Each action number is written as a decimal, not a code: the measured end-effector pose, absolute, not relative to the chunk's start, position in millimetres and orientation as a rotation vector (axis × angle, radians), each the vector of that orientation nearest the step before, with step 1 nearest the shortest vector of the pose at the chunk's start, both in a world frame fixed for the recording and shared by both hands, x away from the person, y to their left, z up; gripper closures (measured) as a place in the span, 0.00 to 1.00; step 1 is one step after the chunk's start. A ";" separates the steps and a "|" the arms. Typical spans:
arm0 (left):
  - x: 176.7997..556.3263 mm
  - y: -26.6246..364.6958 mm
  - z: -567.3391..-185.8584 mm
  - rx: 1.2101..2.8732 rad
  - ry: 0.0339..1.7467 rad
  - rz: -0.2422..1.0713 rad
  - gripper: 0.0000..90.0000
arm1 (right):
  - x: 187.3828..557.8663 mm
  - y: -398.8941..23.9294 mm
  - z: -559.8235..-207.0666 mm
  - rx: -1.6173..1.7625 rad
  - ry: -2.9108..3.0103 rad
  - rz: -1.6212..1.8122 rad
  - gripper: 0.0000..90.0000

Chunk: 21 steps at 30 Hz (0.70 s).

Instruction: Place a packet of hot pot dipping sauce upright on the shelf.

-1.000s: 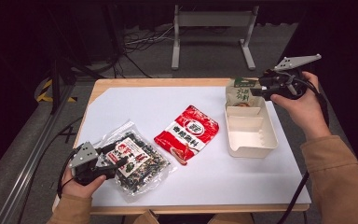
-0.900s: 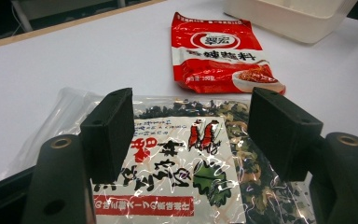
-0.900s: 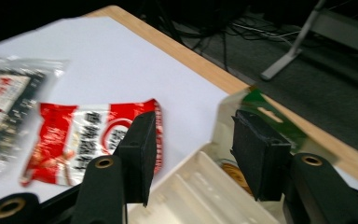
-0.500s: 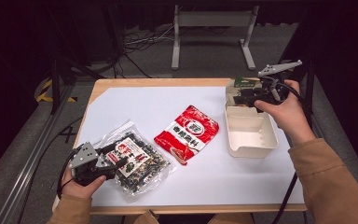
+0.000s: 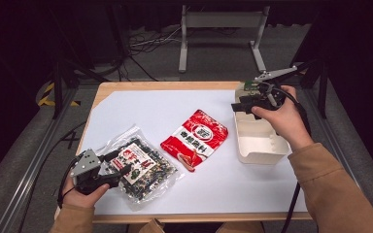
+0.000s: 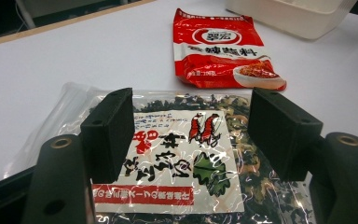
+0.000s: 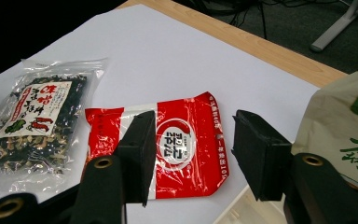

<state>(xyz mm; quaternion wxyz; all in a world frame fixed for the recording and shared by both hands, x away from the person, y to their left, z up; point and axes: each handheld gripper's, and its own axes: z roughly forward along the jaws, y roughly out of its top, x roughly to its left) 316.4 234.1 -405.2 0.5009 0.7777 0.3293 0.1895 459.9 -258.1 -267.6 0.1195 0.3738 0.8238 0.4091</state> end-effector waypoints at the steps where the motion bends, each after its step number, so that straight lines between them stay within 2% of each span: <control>1: 316.1 234.1 -405.2 1.881 0.797 0.458 0.36 | 460.1 -256.8 -268.4 1.094 2.409 1.194 0.54; 21: 302.9 245.7 -407.1 1.875 0.840 0.490 0.36 | 482.9 -221.4 -307.6 1.146 2.467 1.087 0.53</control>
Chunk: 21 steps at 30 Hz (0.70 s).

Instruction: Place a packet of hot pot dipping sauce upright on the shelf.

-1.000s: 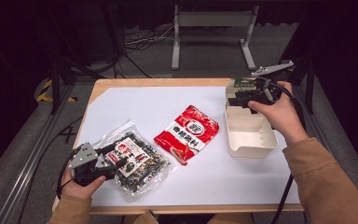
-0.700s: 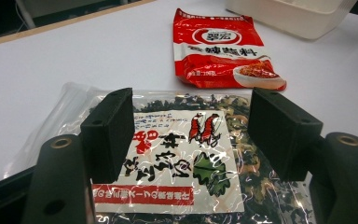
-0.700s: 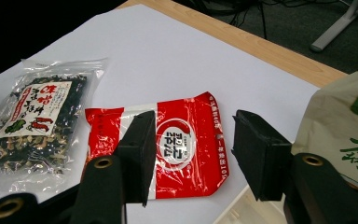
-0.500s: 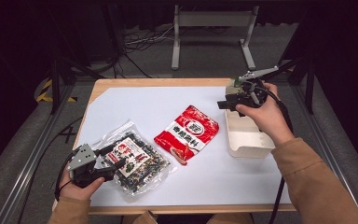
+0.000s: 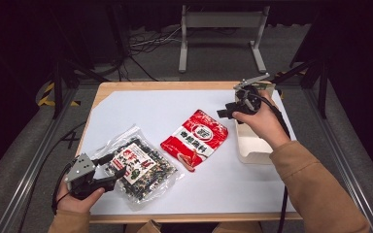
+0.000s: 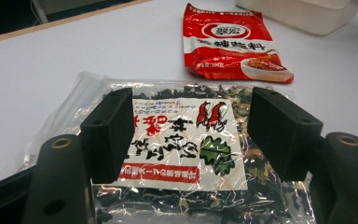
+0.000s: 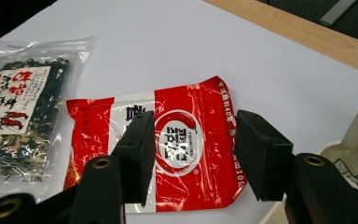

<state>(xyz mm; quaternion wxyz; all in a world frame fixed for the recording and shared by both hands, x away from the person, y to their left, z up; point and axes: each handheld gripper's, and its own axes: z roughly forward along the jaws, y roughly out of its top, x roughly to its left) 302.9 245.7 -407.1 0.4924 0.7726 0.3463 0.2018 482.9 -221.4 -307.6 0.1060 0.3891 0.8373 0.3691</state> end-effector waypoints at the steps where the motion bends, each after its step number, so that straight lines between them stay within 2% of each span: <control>1: 302.0 246.4 -407.3 1.872 0.846 0.492 0.36 | 484.4 -220.2 -309.6 1.147 2.466 1.085 0.52; 21: 293.8 253.6 -408.1 1.863 0.875 0.504 0.36 | 509.0 -202.3 -355.5 1.235 2.524 0.933 0.49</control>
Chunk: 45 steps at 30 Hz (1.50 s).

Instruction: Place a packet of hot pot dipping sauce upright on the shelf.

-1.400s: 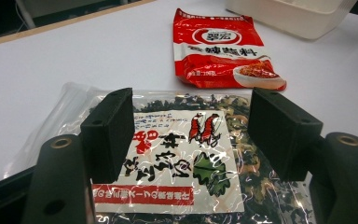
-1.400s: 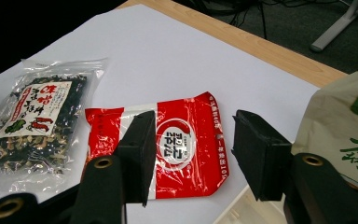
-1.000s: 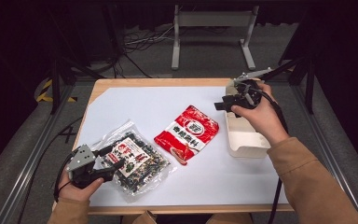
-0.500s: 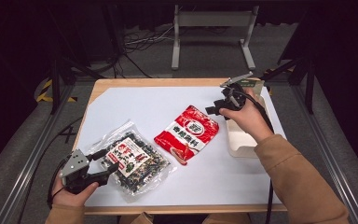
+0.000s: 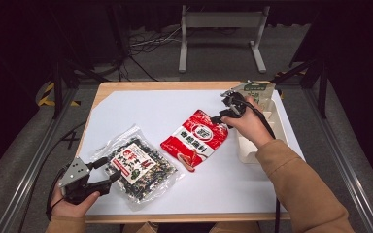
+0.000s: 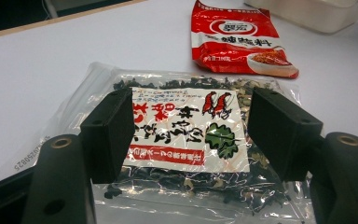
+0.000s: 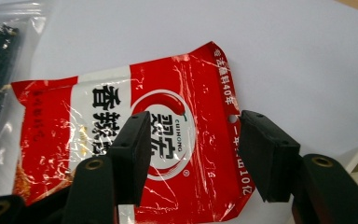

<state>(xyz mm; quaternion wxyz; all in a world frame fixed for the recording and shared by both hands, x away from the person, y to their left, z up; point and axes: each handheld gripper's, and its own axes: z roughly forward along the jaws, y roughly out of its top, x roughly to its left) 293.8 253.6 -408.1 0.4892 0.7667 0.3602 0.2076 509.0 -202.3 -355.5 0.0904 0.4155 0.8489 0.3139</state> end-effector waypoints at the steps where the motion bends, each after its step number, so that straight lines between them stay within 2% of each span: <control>1: 293.8 253.5 -408.2 1.862 0.875 0.505 0.36 | 510.2 -201.9 -358.5 1.238 2.524 0.923 0.49; 12: 295.4 252.7 -408.2 1.865 0.867 0.503 0.36 | 517.5 -204.9 -377.8 1.302 2.524 0.855 0.46; 45: 296.5 251.5 -408.6 1.870 0.862 0.499 0.36 | 527.5 -199.2 -402.7 1.370 2.562 0.621 0.39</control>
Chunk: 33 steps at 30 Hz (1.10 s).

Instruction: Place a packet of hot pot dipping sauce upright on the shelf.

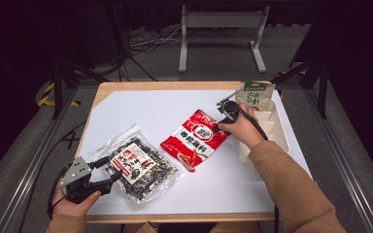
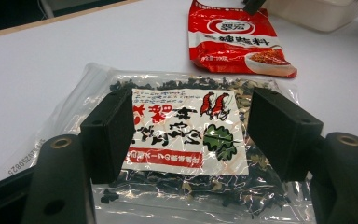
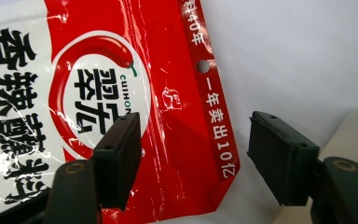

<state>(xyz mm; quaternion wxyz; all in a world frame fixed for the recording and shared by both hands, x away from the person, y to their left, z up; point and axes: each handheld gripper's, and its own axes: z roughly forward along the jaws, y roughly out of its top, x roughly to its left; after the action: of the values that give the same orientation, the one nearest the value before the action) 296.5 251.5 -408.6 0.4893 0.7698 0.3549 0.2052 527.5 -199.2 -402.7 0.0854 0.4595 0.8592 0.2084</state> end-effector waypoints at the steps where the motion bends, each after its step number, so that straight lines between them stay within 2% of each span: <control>1: 296.5 251.6 -408.6 1.871 0.863 0.500 0.36 | 527.3 -198.4 -403.2 1.377 2.565 0.616 0.38; 11: 296.4 251.7 -408.5 1.870 0.863 0.503 0.36 | 528.3 -194.4 -408.0 1.375 2.577 0.580 0.34; 16: 296.4 251.7 -408.6 1.868 0.866 0.500 0.36 | 528.5 -194.3 -409.1 1.398 2.600 0.596 0.37; 26: 297.0 250.9 -408.7 1.871 0.862 0.498 0.36 | 526.2 -206.1 -394.7 1.446 2.653 0.773 0.56; 33: 297.6 250.4 -408.9 1.873 0.864 0.498 0.36 | 522.1 -198.6 -397.9 1.335 2.789 0.785 0.56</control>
<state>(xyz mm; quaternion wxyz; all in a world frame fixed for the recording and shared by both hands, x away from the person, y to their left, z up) 297.6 250.4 -408.9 0.4880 0.7705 0.3553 0.2049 522.1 -198.6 -397.9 -0.0244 0.4182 0.8741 0.2459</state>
